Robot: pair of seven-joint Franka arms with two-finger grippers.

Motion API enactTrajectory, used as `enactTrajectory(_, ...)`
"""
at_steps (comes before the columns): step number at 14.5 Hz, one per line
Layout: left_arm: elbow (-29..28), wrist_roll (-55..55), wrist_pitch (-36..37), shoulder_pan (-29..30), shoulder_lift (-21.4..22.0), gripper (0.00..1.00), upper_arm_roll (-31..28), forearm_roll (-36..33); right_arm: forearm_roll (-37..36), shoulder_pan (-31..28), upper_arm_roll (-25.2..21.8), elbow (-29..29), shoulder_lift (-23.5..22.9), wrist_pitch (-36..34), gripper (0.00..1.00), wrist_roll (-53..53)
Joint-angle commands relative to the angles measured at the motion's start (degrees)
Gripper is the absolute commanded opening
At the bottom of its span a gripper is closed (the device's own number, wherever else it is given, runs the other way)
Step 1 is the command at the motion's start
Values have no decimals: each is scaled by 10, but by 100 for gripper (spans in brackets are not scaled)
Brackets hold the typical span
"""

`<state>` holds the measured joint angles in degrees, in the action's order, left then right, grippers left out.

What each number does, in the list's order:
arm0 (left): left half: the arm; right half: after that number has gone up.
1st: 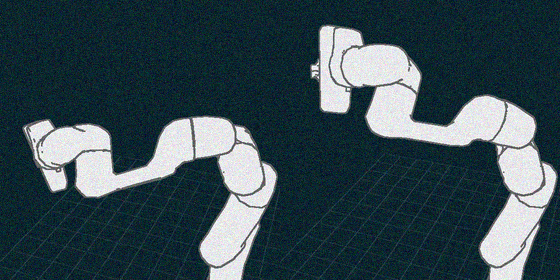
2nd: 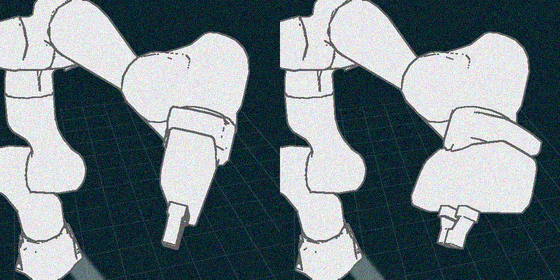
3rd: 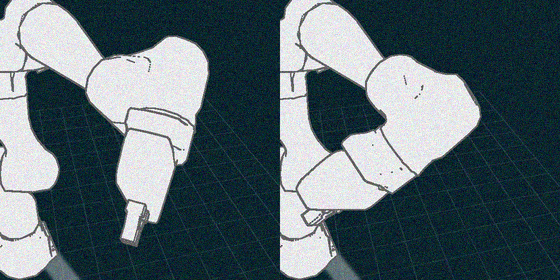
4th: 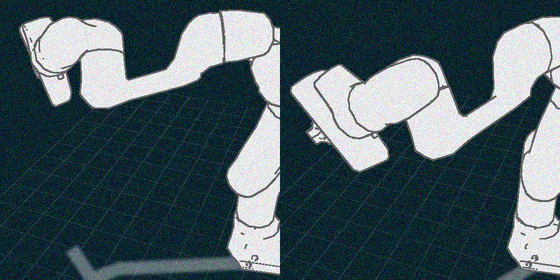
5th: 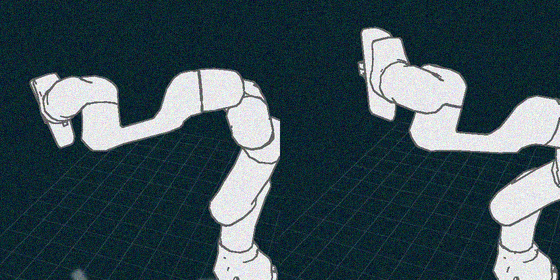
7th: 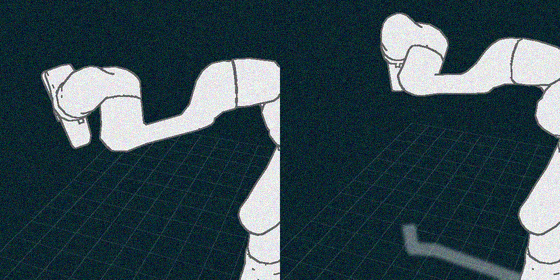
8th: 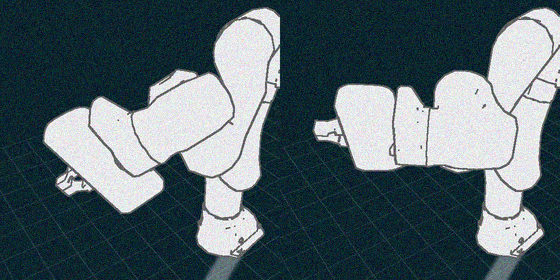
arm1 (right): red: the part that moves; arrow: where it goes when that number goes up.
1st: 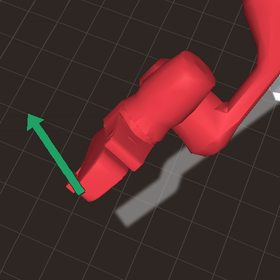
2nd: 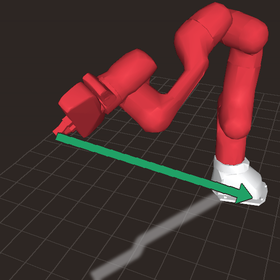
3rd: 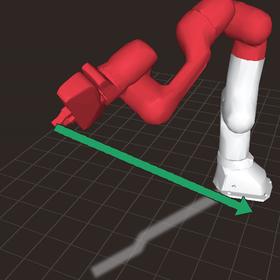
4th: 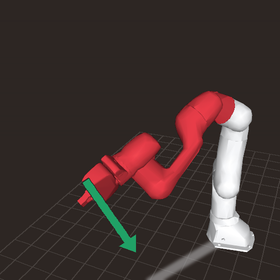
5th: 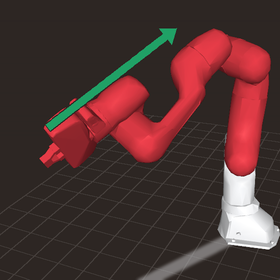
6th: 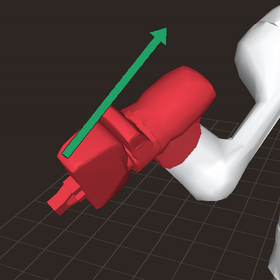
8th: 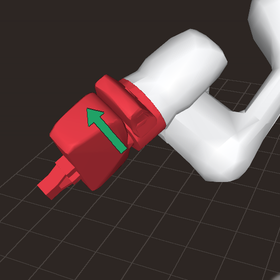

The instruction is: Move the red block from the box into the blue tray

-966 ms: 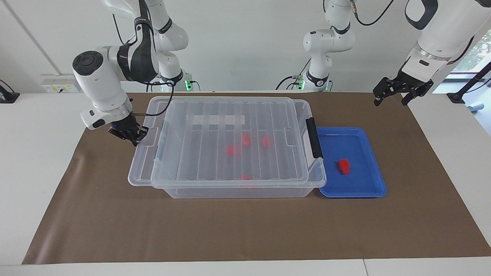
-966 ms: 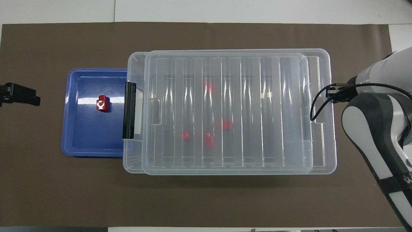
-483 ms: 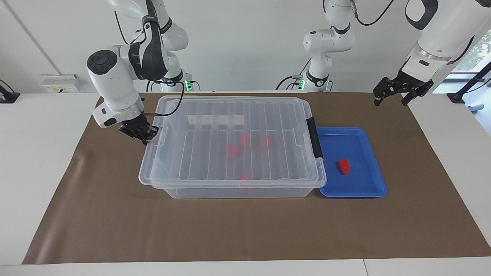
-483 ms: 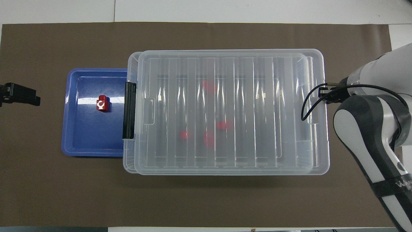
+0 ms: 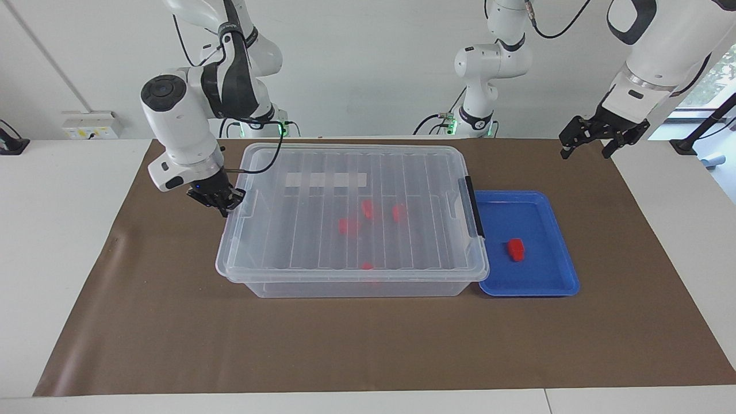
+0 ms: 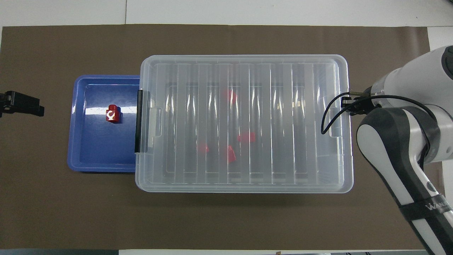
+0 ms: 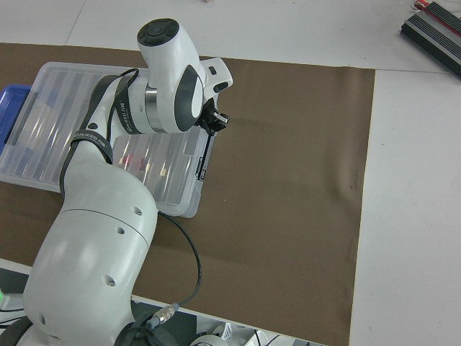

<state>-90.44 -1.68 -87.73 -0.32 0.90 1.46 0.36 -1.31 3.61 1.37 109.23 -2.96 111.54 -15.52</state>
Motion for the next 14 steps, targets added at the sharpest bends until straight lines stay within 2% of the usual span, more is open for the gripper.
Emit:
enactTrajectory(1, -16, -3, 1, 1, 16, 100, 0, -3, 7, -4, -2, -44, 5, -58, 0, 7)
enactTrajectory(2, -16, -3, 1, 1, 16, 100, 0, -3, 7, -5, -7, -72, 5, -89, 0, 21)
enactTrajectory(3, -16, -3, 1, 1, 15, 100, 0, -3, 8, -6, -23, -102, 5, -126, 18, 38)
enactTrajectory(4, -16, -3, 1, 1, 15, 100, 0, -3, 10, -6, -31, -128, 6, -161, 43, 52)
enactTrajectory(6, -16, -3, 1, 1, 16, 100, 0, -3, 10, -6, -34, -175, 8, -212, 60, 62)
enactTrajectory(7, -16, -3, 1, 1, 15, 100, 0, -3, 10, -6, -40, -183, 9, -229, 63, 63)
enactTrajectory(8, -16, -3, 1, 1, 16, 100, 0, -3, 10, -8, -50, -184, 10, -238, 79, 72)
enactTrajectory(9, -16, -3, 1, 1, 16, 100, 0, -3, 10, -8, -58, -184, 11, -245, 100, 104)
enactTrajectory(11, -16, -3, 0, 1, 16, 100, 0, -3, 9, -9, -76, -185, 19, -270, 100, 142)
enactTrajectory(14, -16, -3, 1, 1, 15, 100, 0, -3, 8, -9, -77, -183, 24, -264, 100, 141)
